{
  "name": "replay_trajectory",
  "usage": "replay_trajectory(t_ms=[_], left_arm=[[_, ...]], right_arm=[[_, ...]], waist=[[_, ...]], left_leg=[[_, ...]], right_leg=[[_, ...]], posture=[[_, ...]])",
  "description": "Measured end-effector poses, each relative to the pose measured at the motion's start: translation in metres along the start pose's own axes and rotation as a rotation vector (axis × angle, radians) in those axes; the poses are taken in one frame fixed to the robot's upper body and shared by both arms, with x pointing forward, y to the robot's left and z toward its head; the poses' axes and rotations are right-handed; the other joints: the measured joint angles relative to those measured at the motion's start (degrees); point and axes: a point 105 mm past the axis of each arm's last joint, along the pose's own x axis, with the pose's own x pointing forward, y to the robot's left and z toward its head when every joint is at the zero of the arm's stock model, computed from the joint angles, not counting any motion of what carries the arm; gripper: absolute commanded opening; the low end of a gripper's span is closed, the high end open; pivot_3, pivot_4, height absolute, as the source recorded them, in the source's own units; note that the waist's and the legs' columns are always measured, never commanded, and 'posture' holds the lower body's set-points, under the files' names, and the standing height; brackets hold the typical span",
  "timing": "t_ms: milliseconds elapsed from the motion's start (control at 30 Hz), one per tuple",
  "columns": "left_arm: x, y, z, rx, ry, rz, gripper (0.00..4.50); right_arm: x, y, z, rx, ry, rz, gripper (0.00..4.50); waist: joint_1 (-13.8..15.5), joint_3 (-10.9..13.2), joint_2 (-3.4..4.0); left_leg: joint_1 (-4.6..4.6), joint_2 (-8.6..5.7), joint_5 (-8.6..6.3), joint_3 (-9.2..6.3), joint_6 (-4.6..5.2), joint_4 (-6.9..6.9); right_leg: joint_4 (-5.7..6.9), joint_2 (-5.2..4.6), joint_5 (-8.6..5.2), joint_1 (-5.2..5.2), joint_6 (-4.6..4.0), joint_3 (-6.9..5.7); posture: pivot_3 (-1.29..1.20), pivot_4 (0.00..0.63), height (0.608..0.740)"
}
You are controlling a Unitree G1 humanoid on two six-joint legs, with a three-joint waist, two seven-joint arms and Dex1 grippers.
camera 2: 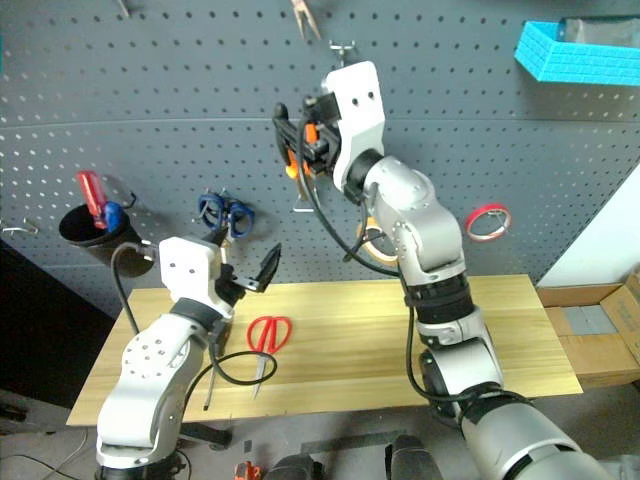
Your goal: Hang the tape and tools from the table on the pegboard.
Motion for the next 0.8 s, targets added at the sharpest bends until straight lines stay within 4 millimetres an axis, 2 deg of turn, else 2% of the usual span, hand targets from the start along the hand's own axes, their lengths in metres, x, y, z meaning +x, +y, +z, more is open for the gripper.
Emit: replay_trajectory(t_ms=[67, 400, 600, 800], left_arm=[[0.0, -0.001, -0.001, -0.002, 0.006, -0.004, 4.5], [-0.002, -0.004, -0.008, -0.015, 0.036, -0.007, 4.5], [-0.001, -0.006, -0.008, -0.018, 0.037, -0.013, 4.5], [-0.001, -0.007, -0.008, -0.02, 0.04, -0.016, 4.5]], right_arm=[[0.0, 0.003, -0.011, 0.011, 0.017, 0.006, 2.56], [0.002, 0.005, -0.024, -0.031, -0.007, 0.014, 2.56], [0.002, 0.002, -0.029, -0.028, 0.009, -0.008, 2.56], [0.01, -0.003, -0.025, -0.043, 0.012, -0.023, 2.56]], waist=[[0.0, 0.0, 0.0], [0.0, -0.1, 0.03], [0.0, -0.1, 0.06], [0.0, -0.1, 0.07]], left_leg=[[0.01, 0.0, 0.0, 0.0, 0.0, 0.0], [0.49, 0.0, -0.12, -0.04, 0.22, 0.0], [1.21, 0.04, -0.13, -0.09, 0.24, -0.02], [1.2, 0.08, -0.12, -0.17, 0.24, -0.02]], right_leg=[[0.0, 0.0, 0.0, 0.0, 0.0, 0.01], [0.04, 0.02, 0.0, 0.47, 0.0, -0.02], [0.01, 0.23, 0.01, 1.18, -0.03, -0.03], [0.01, 0.33, 0.04, 1.18, -0.09, -0.05]], posture=[[0.02, 0.093, 0.74], [0.02, 0.108, 0.74], [0.01, 0.107, 0.74], [0.02, 0.103, 0.74]])
